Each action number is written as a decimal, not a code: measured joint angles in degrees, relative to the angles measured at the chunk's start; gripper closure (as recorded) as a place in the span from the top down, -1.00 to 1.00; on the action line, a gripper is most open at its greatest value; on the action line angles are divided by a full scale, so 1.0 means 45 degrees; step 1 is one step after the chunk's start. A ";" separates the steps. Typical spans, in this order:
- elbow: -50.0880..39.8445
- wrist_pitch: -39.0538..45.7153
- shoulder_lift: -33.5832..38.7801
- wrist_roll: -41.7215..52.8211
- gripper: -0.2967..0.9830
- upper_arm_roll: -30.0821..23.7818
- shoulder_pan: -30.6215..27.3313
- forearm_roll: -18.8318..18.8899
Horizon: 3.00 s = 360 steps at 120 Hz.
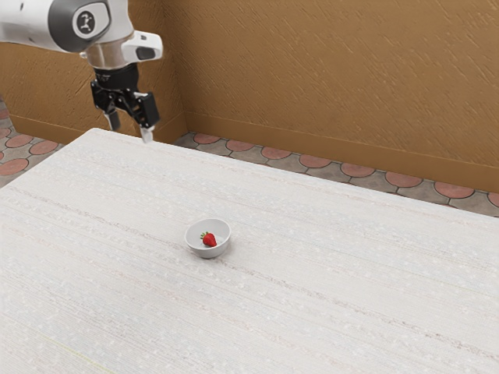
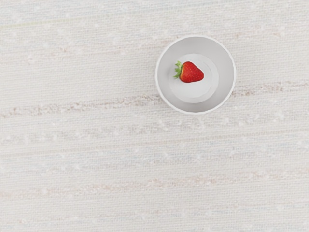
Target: Take strawberry from the bowl
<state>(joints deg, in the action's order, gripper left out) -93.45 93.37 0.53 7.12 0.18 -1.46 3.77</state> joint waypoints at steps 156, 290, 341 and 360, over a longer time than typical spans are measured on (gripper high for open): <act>-0.1863 0.4978 -0.3978 1.5989 0.40 -0.1718 -0.0342 0.0801; -0.1705 0.8912 -0.7065 2.0178 -0.18 -0.1718 -0.0874 0.1093; -0.2054 0.9043 -0.5784 2.0473 -0.56 -0.1723 -0.0697 0.1005; -0.2202 0.8600 -0.4184 2.0390 -0.62 -0.2246 0.0440 0.0897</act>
<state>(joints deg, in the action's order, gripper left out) -103.35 132.07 -18.29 98.87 -9.93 0.52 7.81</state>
